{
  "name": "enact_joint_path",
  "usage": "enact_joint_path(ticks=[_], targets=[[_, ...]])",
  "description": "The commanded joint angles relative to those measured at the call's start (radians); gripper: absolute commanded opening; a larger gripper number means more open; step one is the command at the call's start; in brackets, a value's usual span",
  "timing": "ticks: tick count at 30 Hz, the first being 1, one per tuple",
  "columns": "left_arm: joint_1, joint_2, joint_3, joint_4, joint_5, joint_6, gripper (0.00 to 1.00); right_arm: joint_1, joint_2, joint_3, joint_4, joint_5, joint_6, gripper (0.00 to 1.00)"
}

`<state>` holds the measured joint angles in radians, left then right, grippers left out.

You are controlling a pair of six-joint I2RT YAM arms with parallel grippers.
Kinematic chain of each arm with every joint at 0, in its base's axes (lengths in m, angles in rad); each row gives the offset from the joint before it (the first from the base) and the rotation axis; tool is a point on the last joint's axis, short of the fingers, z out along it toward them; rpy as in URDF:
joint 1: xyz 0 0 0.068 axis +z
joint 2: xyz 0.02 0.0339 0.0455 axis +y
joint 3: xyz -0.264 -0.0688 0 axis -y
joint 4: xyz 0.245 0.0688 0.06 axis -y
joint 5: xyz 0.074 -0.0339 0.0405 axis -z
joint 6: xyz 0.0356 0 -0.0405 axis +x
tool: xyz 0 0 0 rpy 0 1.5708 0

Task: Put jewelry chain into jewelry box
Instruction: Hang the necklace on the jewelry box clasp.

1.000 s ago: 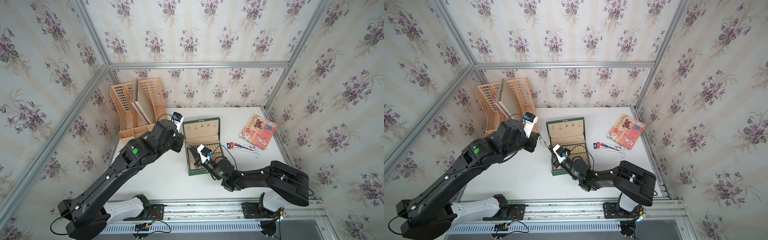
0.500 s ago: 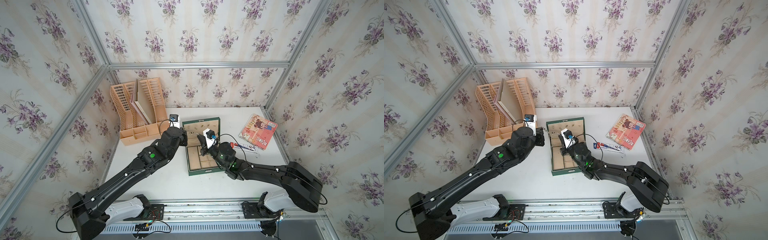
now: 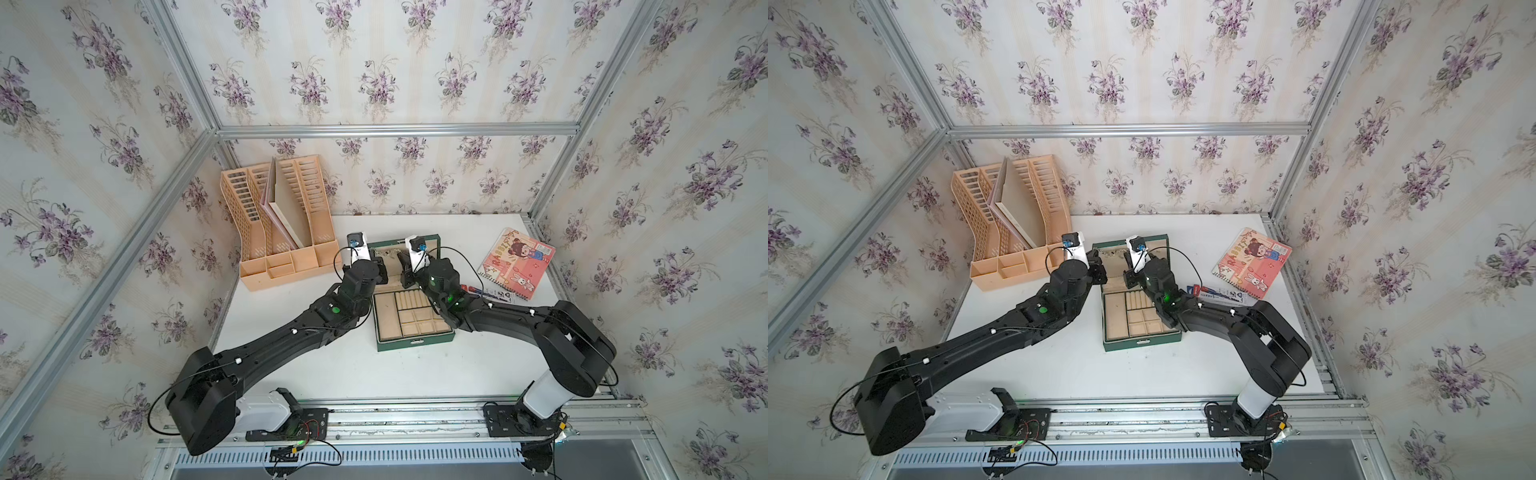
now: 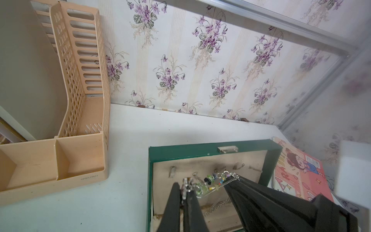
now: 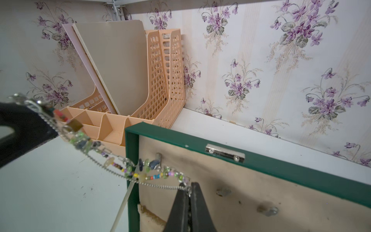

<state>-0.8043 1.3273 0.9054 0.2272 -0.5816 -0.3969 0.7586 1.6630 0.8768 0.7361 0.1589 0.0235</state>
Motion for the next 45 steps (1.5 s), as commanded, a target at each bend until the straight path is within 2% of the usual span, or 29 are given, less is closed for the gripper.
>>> enact_joint_path(ticks=[1,10,30,45], targets=[[0.001,0.025,0.011,0.117,-0.028,0.021,0.00,-0.016,0.019,0.014,0.023,-0.039,0.006,0.00],[0.013,0.072,0.051,0.138,-0.030,0.036,0.00,-0.033,0.039,0.049,0.041,-0.056,-0.014,0.00],[0.020,0.075,0.088,0.128,-0.017,0.044,0.00,-0.038,0.001,0.054,0.097,-0.074,-0.026,0.00],[0.032,0.080,0.066,0.111,-0.018,0.023,0.00,-0.056,0.063,0.014,0.147,-0.083,0.001,0.00]])
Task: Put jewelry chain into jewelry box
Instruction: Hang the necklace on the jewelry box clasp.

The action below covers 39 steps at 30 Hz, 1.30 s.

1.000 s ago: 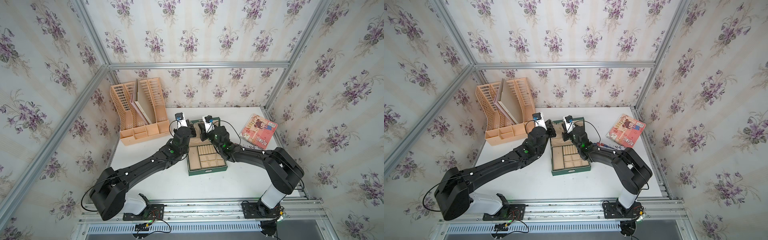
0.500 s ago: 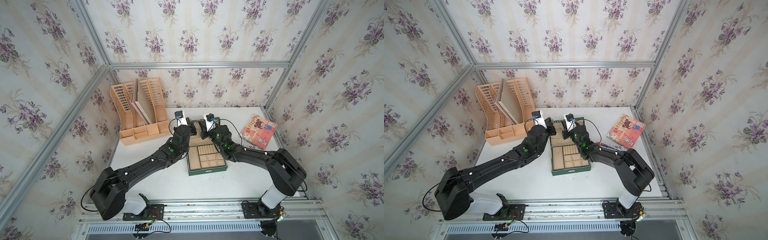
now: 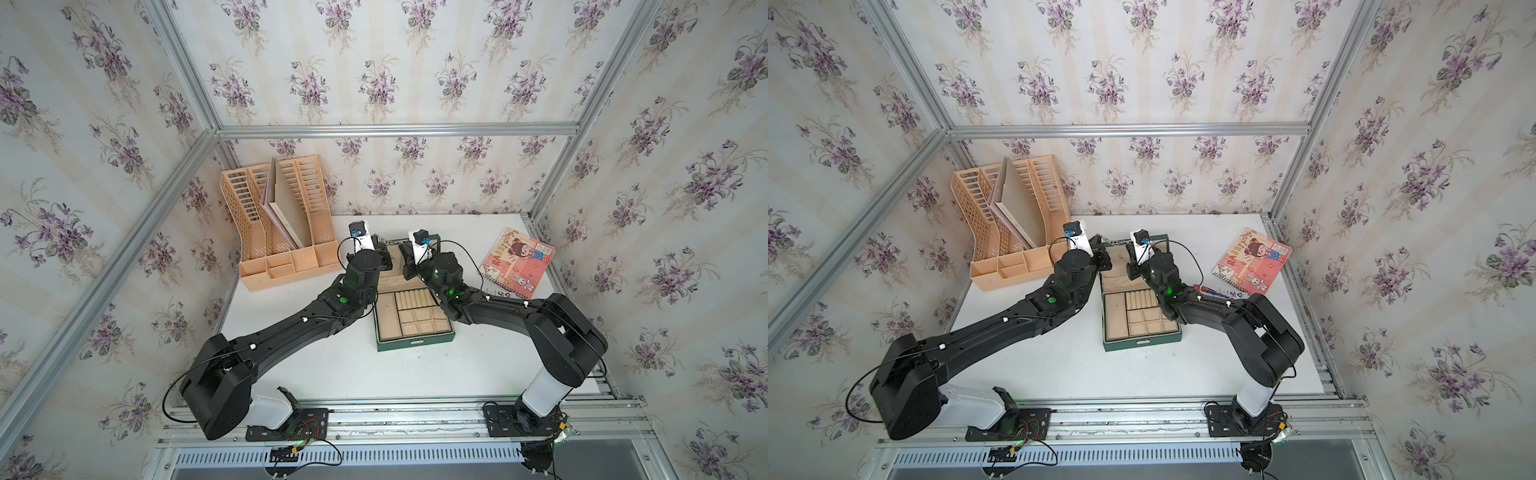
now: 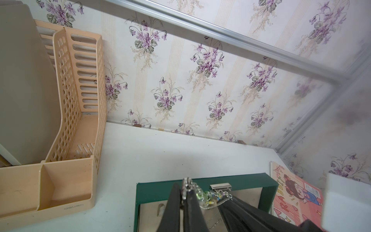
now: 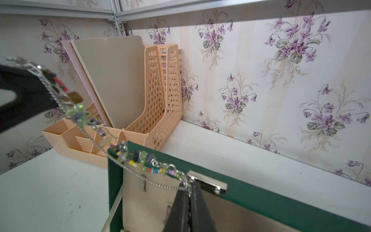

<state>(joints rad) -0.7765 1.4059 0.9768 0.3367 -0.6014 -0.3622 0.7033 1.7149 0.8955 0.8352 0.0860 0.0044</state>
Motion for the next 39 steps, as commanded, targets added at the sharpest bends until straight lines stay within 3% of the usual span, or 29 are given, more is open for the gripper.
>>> enact_joint_path(ticks=[1,25,39], targets=[[0.005,0.001,-0.010,0.000,0.002,-0.014,0.00,-0.001,0.016,-0.007,0.048,-0.012,0.024,0.00],[0.037,0.045,-0.052,-0.076,-0.011,-0.090,0.00,0.005,0.076,-0.009,0.047,-0.043,0.094,0.00],[0.039,0.058,-0.053,-0.088,-0.006,-0.107,0.00,0.009,0.102,0.013,0.019,-0.001,0.137,0.00]])
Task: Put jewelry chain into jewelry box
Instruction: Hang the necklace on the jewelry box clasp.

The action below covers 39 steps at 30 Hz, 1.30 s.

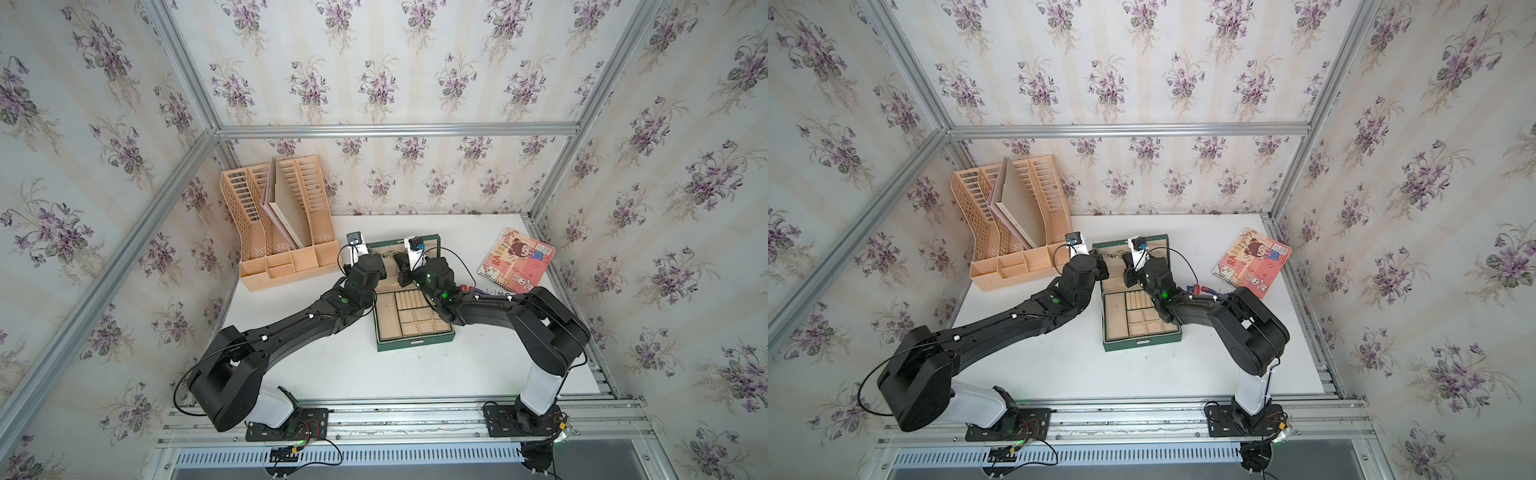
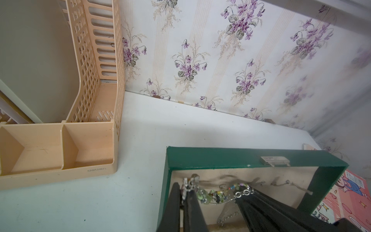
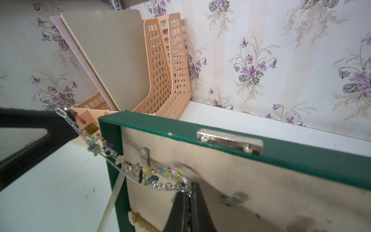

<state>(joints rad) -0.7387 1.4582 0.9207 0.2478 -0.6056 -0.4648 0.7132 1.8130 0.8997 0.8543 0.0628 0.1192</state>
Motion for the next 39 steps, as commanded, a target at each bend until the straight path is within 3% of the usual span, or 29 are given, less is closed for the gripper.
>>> enact_joint_path(ticks=[1,10,39], targets=[[0.001,0.008,0.004,0.001,-0.001,-0.005,0.00,0.000,0.005,0.010,-0.003,0.030,0.024,0.00],[0.001,0.024,0.013,-0.004,0.010,-0.008,0.00,0.000,0.012,0.021,-0.035,0.052,0.038,0.00],[0.001,0.042,0.034,-0.087,-0.038,-0.038,0.00,0.008,-0.010,0.019,-0.113,0.072,0.063,0.24]])
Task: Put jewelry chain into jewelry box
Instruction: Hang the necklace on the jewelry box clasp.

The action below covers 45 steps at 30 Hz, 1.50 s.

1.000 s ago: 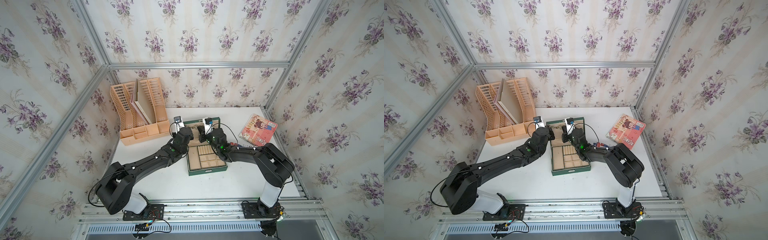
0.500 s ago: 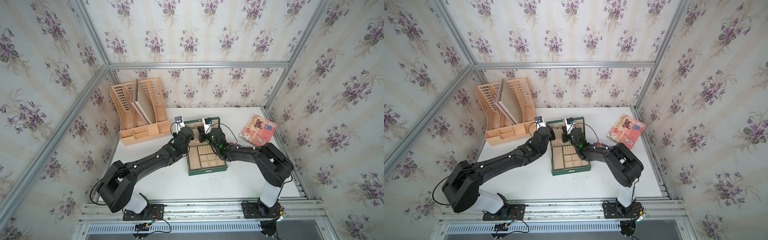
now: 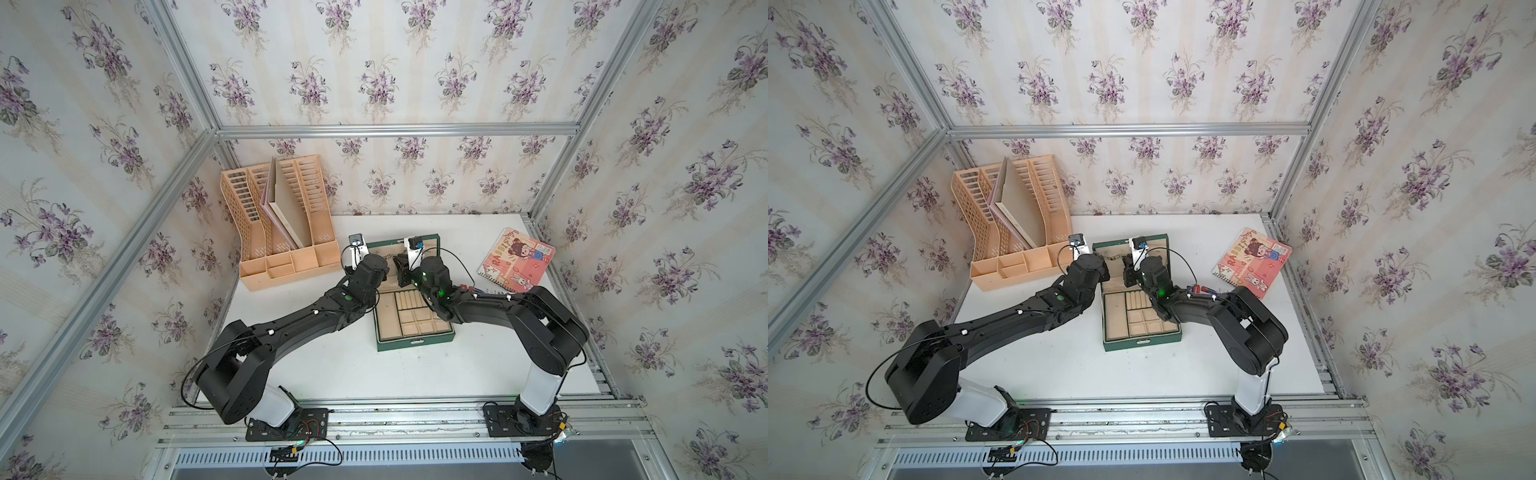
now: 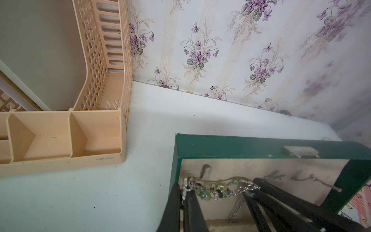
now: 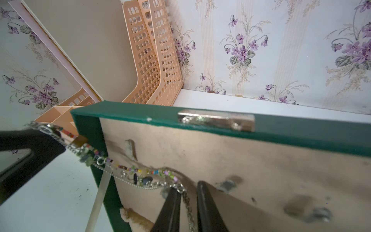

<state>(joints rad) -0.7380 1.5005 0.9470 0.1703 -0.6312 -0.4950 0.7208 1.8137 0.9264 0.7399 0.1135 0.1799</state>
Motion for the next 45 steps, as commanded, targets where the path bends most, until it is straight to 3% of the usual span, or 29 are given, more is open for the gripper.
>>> enact_joint_path(ticks=[1,15,25,35,45], targets=[[0.000,0.001,0.008,-0.012,-0.010,-0.008,0.00,0.001,-0.015,-0.012,0.002,0.024,0.003,0.25],[0.000,-0.009,0.002,-0.078,0.000,-0.036,0.00,0.002,-0.072,-0.080,0.005,0.044,0.007,0.41],[-0.010,-0.048,0.006,-0.162,0.037,-0.062,0.00,0.001,-0.239,-0.190,-0.003,0.068,0.047,0.47],[-0.031,-0.046,0.034,-0.328,0.156,-0.149,0.00,0.002,-0.424,-0.337,-0.036,0.121,0.149,0.50],[-0.034,0.054,0.085,-0.399,0.304,-0.200,0.00,0.002,-0.517,-0.431,-0.052,0.170,0.198,0.50]])
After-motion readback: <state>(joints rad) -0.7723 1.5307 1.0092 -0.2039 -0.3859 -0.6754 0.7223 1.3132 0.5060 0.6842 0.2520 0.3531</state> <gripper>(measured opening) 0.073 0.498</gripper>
